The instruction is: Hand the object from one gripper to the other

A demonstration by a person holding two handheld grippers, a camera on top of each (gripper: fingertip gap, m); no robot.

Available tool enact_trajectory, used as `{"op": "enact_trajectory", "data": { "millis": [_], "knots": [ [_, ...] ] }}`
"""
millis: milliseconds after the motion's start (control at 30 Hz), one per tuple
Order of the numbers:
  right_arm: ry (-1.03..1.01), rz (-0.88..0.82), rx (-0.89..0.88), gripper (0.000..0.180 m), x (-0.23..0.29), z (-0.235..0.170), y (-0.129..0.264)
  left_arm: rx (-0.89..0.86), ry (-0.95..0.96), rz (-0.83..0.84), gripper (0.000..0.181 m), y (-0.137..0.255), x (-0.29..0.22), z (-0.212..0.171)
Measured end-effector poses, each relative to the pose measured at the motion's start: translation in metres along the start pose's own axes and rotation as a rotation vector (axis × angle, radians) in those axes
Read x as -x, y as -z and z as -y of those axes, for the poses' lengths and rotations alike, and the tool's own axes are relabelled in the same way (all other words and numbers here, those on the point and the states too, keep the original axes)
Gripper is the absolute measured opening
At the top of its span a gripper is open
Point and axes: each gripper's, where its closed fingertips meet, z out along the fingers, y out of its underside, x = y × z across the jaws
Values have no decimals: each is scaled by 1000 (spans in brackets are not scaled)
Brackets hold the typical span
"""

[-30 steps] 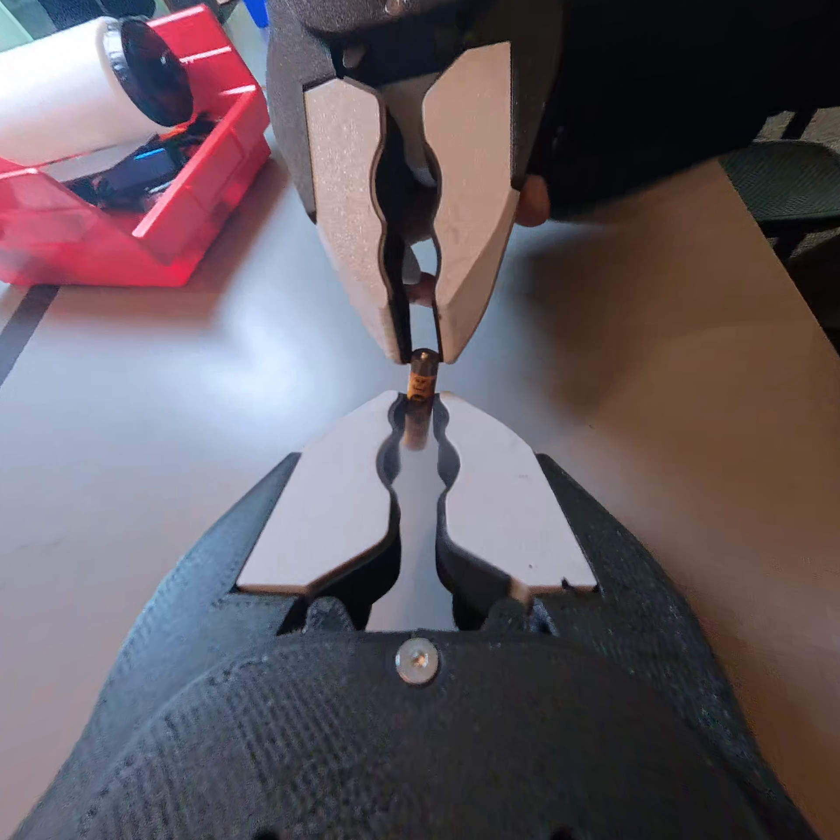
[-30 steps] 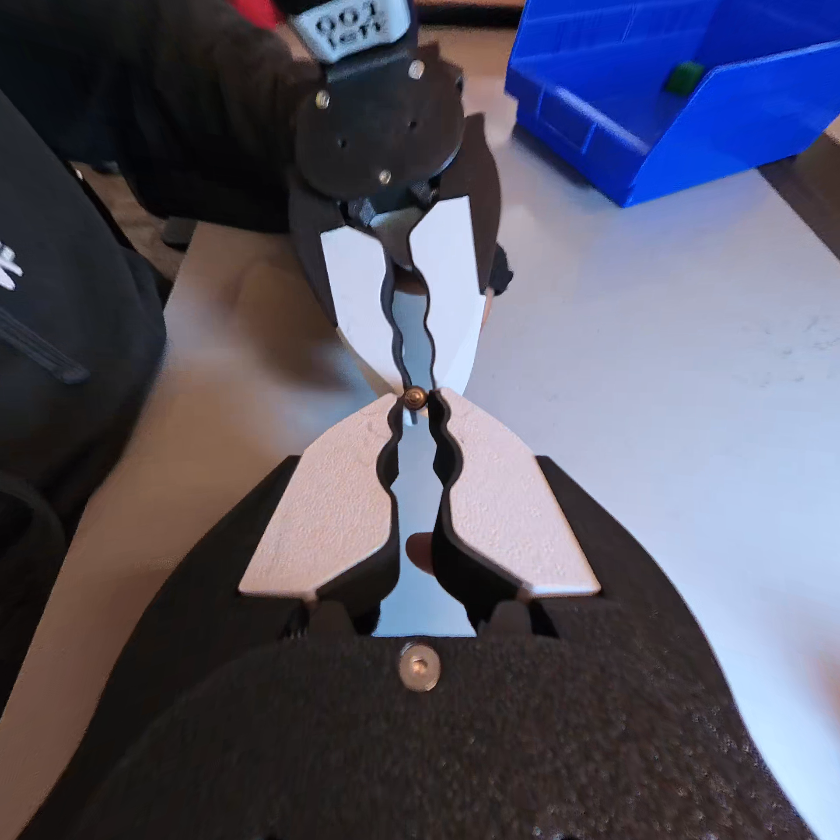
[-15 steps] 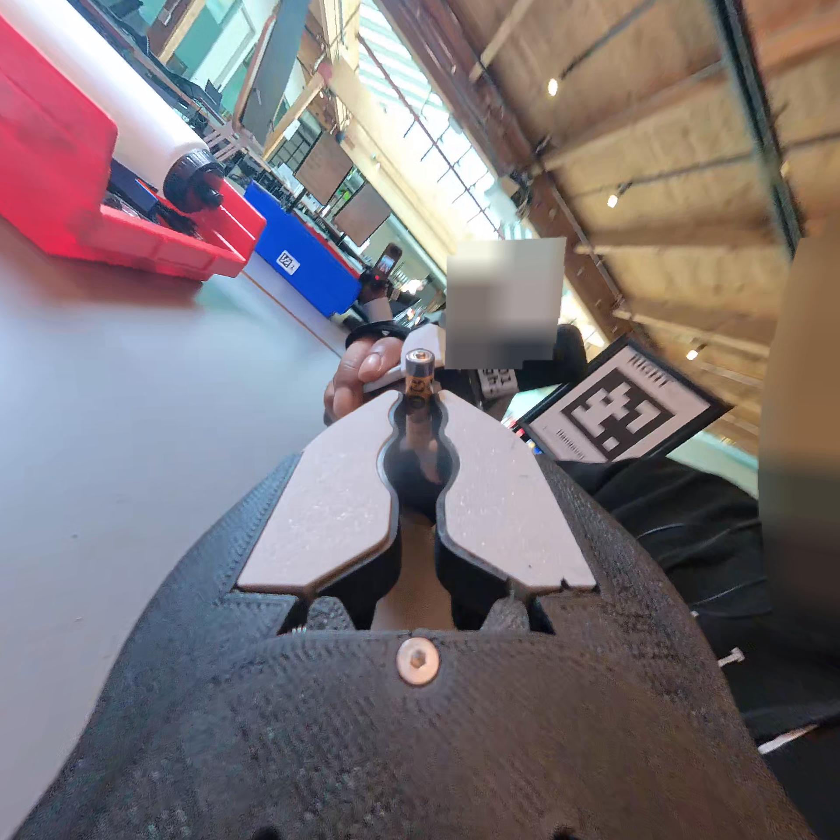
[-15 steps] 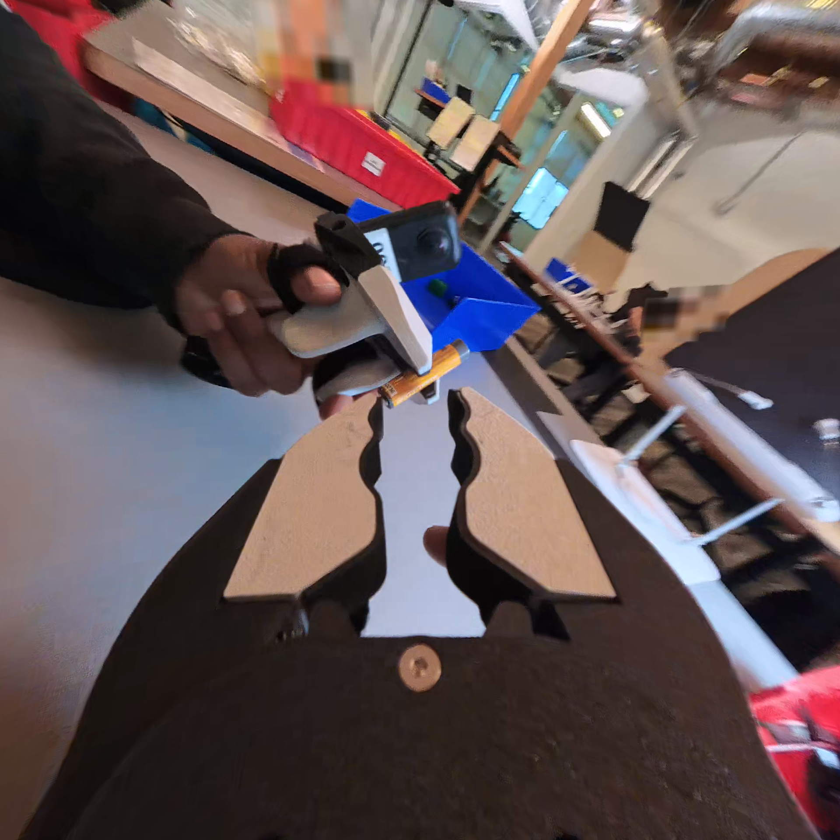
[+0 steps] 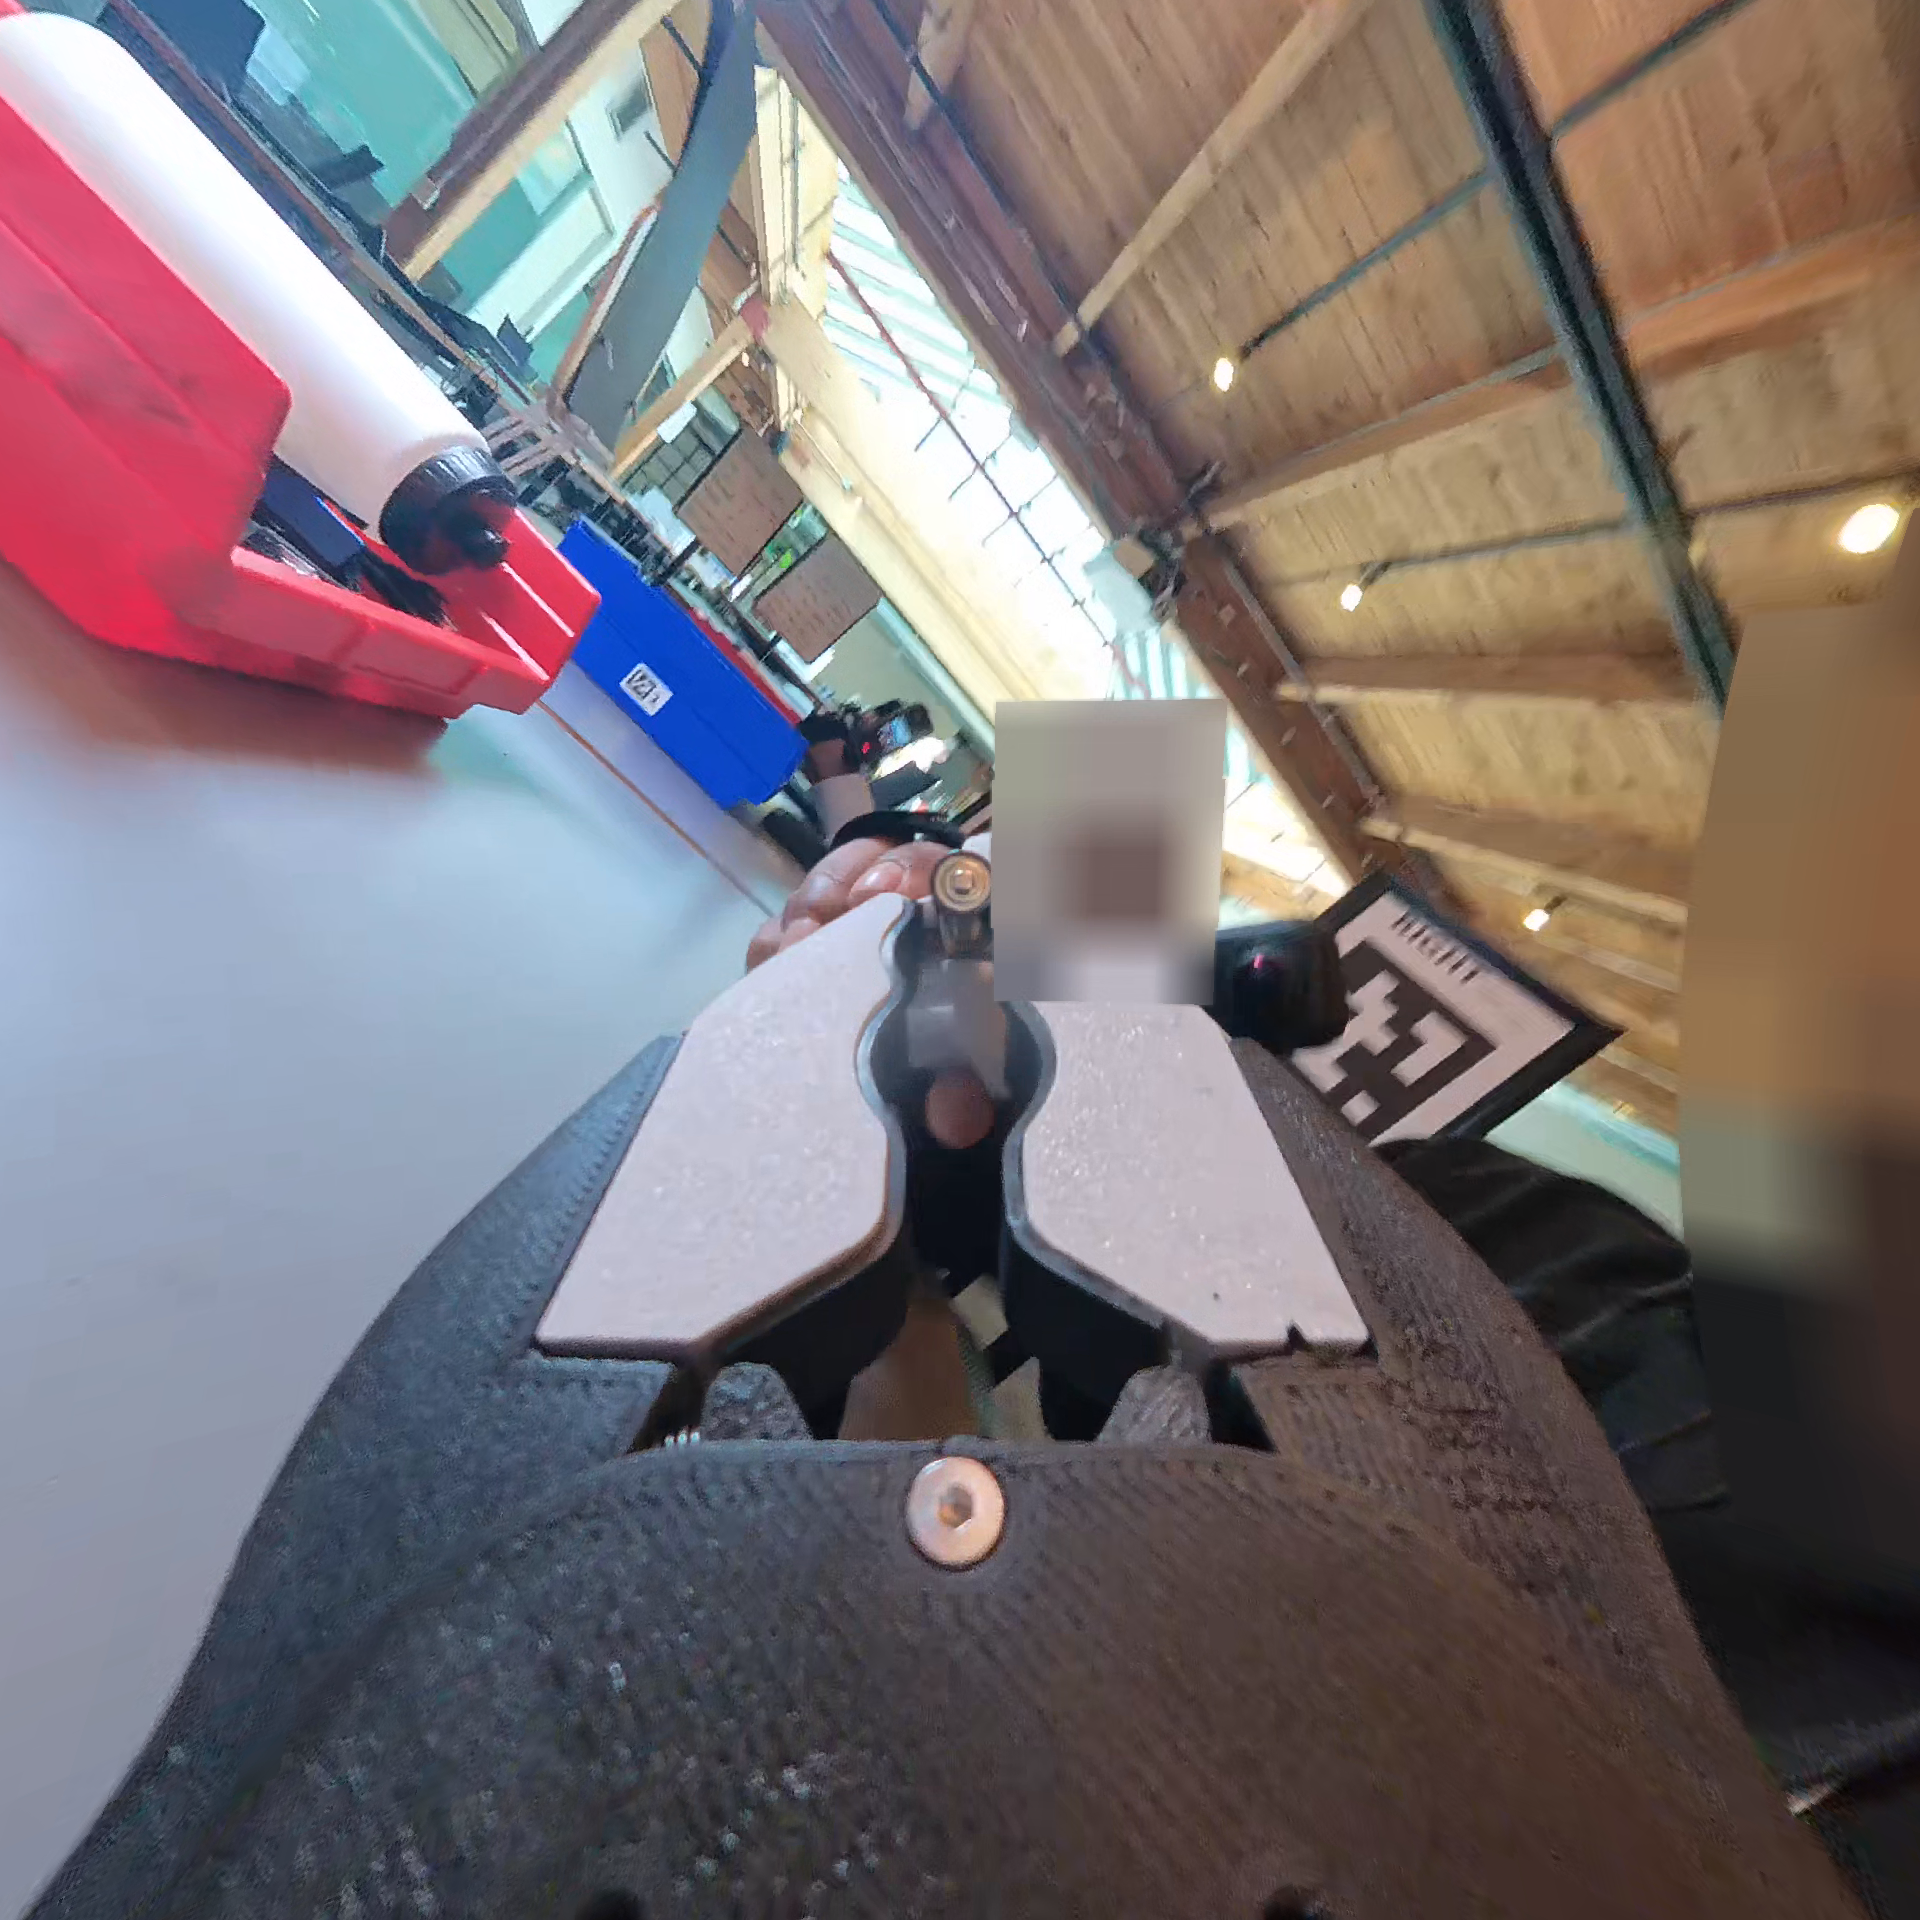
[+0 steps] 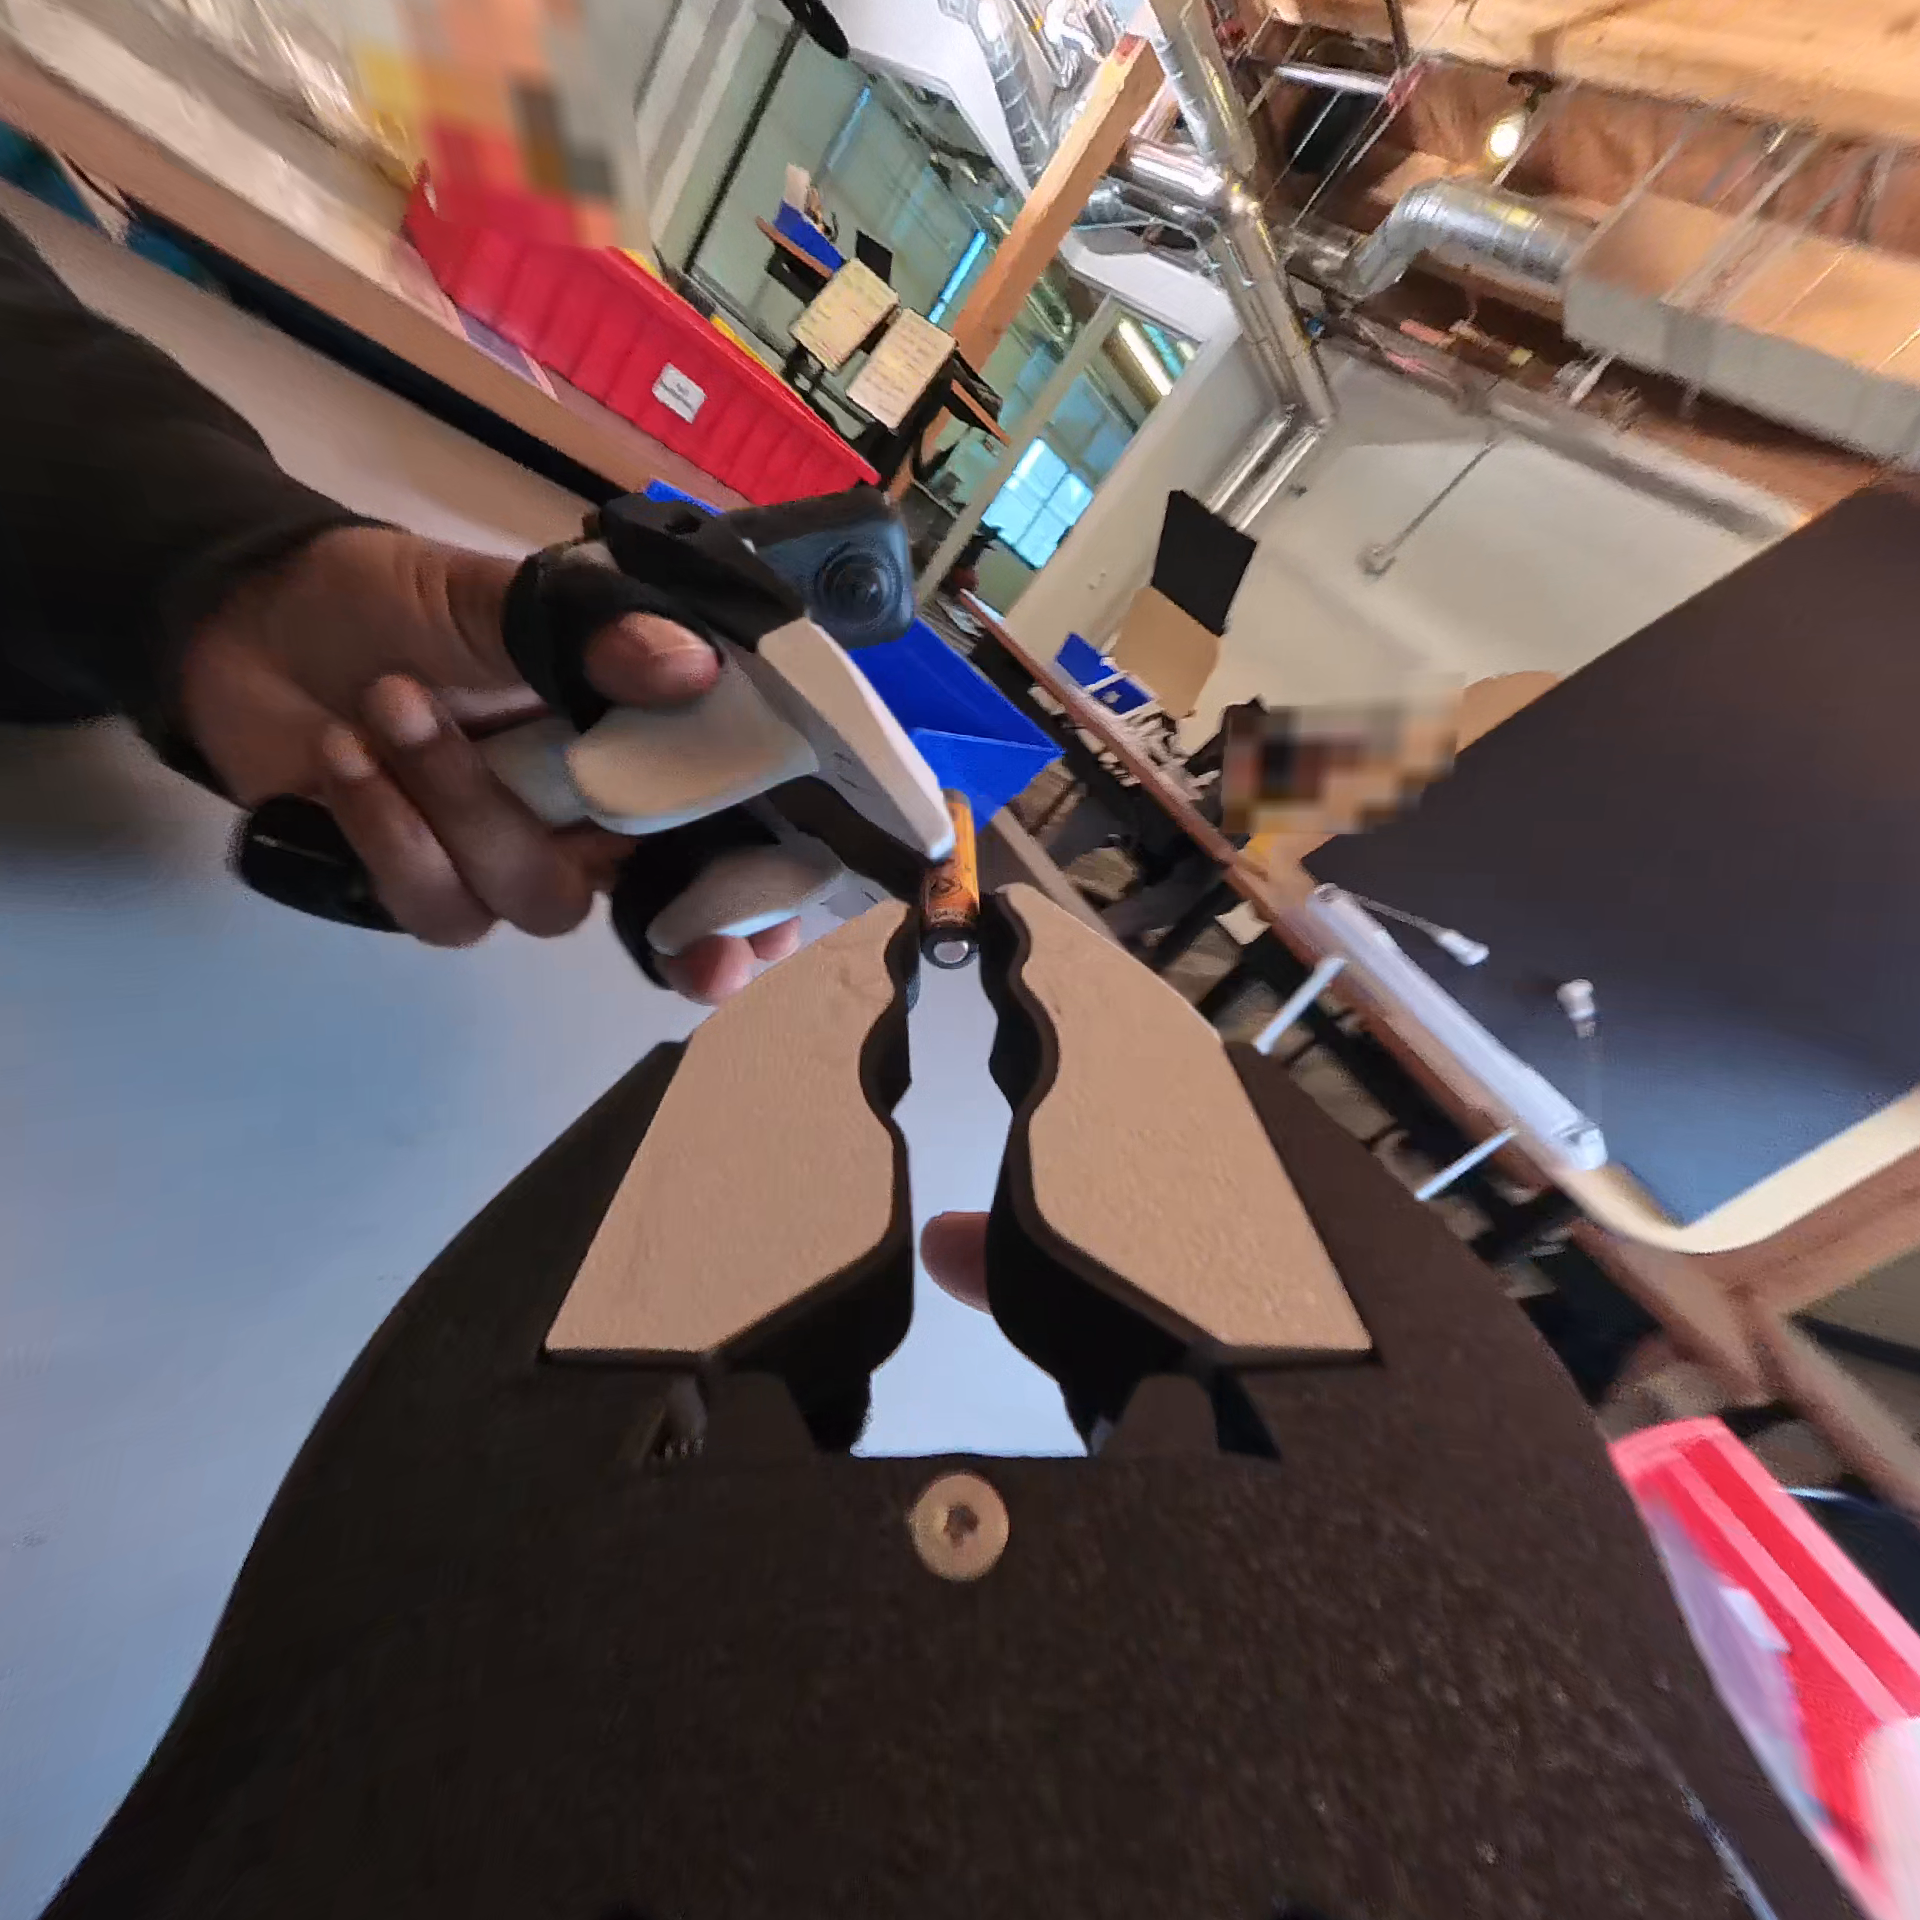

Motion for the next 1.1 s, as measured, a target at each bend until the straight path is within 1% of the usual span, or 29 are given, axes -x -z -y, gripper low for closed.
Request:
{"op": "enact_trajectory", "data": {
  "millis": [33, 133, 233, 300, 367, 467, 533, 567, 600, 633, 700, 733, 800, 867, 967, 1033, 1100],
  "knots": [
    [-76, 31, 6, 11, -2, -2, 1, 33, -73, 31, 17, 2, 3, 1],
    [-347, 152, 28, 11, -5, -11, 5, 114, -338, 145, 29, 12, 11, 9],
    [-550, 286, 96, 11, 2, -25, 5, 240, -665, 279, 34, 19, 19, 7],
    [-613, 327, 137, 11, 8, -34, 4, 359, -901, 372, 35, 22, 28, -3],
    [-624, 360, 189, 11, 17, -43, 2, 450, -1083, 444, 35, 23, 37, -12],
    [-625, 405, 249, 11, 31, -50, 0, 551, -1256, 496, 28, 23, 46, -24],
    [-653, 426, 247, 11, 35, -48, 0, 623, -1350, 515, 23, 25, 52, -31],
    [-669, 433, 248, 11, 36, -48, -1, 639, -1380, 522, 21, 25, 53, -33],
    [-676, 437, 252, 11, 37, -47, 0, 642, -1399, 528, 14, 25, 54, -34],
    [-677, 432, 241, 11, 35, -46, 0, 640, -1408, 528, 13, 25, 53, -34],
    [-694, 432, 171, 11, 30, -35, 1, 607, -1371, 496, 12, 21, 47, -34],
    [-704, 434, 105, 11, 27, -25, 2, 569, -1309, 460, 11, 19, 42, -34],
    [-710, 414, -25, 13, 17, -8, 5, 475, -1091, 371, 10, 12, 29, -33],
    [-674, 392, -99, 23, 10, 1, 9, 372, -817, 262, 11, 7, 16, -29],
    [-501, 304, -128, 25, 5, 3, 11, 241, -487, 155, 11, 4, 7, -20],
    [-320, 212, -118, 34, 3, 3, 9, 188, -296, 102, 12, 2, 4, -16],
    [-129, 132, -79, 45, 3, 0, 7, 151, -144, 71, 11, 1, 3, -14]
  ]
}}
